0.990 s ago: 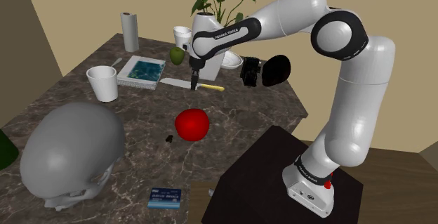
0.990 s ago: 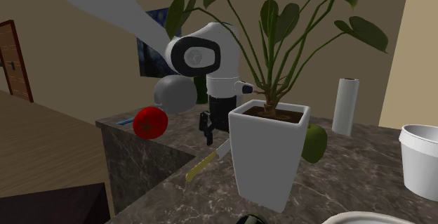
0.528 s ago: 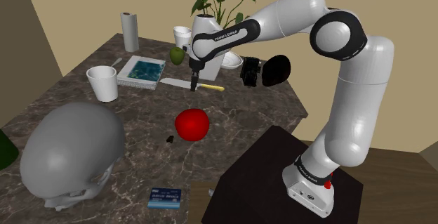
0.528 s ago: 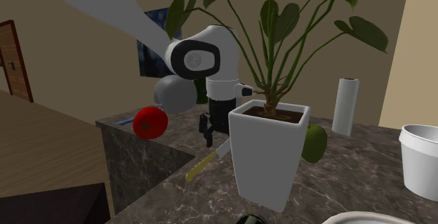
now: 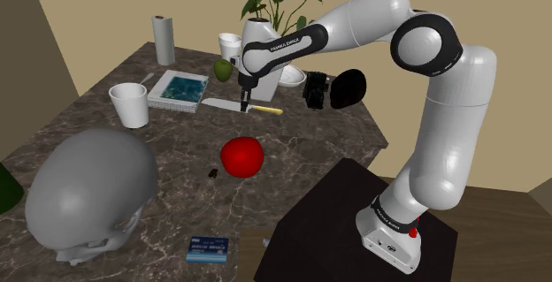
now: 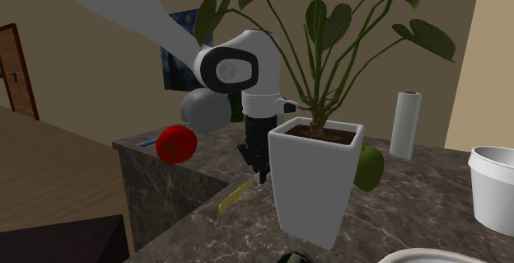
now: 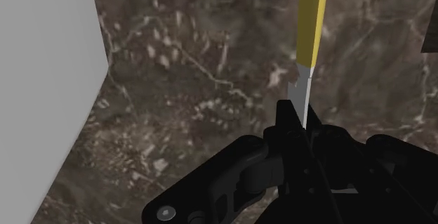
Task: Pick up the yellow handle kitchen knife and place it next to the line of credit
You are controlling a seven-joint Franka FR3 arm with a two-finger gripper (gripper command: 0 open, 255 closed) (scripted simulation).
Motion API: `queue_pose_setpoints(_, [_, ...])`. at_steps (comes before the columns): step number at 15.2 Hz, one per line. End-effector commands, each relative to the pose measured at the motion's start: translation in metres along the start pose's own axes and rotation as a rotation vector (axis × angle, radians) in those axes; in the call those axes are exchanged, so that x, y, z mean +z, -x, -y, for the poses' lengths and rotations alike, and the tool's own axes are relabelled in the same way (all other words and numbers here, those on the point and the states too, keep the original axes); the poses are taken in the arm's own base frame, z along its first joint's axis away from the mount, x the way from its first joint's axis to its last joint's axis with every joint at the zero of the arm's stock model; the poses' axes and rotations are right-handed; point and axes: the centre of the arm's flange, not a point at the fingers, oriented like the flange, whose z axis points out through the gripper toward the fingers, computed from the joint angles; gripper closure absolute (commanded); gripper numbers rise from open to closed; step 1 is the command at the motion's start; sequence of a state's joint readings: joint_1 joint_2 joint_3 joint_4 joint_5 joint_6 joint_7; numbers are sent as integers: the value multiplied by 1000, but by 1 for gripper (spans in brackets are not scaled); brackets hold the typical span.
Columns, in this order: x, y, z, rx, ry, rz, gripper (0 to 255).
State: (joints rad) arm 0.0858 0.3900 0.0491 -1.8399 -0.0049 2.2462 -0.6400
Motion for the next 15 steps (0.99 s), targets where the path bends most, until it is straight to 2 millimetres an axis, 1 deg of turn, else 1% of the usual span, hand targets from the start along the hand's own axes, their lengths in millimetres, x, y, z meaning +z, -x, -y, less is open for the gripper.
queue_pose_setpoints(1, [0,0,0,0,0,0,255])
queue_pose_setpoints(3, [0,0,0,0,0,0,255])
queue_pose_setpoints(15, [-63,-1,0,0,0,0,255])
